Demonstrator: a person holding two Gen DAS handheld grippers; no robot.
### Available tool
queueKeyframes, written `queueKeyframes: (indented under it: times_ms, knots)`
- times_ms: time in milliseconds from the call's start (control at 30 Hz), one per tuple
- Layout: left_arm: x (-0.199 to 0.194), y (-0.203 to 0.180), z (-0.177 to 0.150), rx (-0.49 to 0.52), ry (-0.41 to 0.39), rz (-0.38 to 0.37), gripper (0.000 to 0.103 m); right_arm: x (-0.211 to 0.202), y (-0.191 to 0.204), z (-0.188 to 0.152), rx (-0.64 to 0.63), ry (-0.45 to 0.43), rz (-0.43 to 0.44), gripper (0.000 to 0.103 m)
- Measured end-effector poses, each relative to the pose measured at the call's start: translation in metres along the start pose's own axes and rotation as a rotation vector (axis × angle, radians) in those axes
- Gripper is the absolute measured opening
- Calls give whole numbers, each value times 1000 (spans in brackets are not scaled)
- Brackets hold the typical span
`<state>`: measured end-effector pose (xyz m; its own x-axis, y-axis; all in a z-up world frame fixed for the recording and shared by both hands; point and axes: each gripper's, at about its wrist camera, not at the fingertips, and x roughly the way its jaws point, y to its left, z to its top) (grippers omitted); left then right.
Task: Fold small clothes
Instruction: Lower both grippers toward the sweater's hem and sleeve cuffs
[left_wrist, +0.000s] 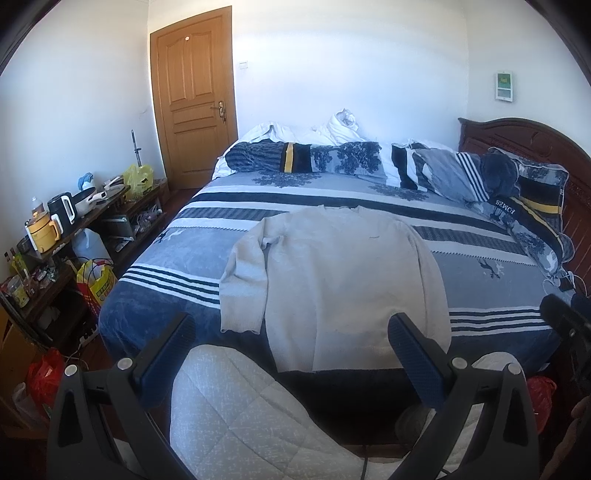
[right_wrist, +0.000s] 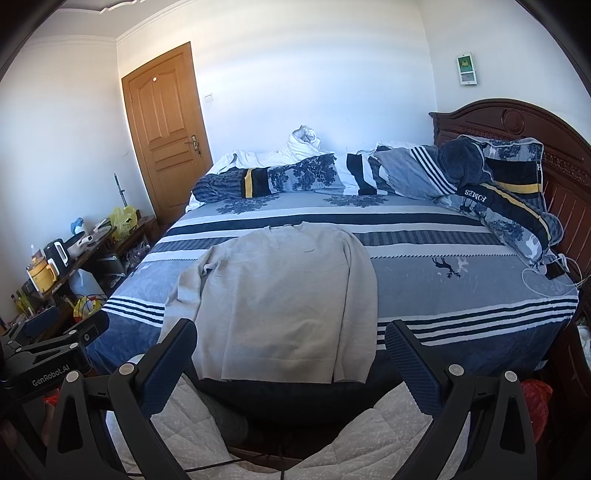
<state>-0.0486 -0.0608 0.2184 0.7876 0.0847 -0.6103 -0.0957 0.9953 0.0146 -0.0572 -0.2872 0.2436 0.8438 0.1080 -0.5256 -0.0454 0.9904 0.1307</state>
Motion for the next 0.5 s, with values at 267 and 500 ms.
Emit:
queueKeyframes:
  times_ms: [267, 500]
  knots:
    - [51, 34, -12, -14, 85, 35, 103, 28, 7, -1, -41, -14, -10, 103]
    - [112, 62, -8, -62, 180, 72, 103, 72, 25, 19, -127, -78, 10, 103]
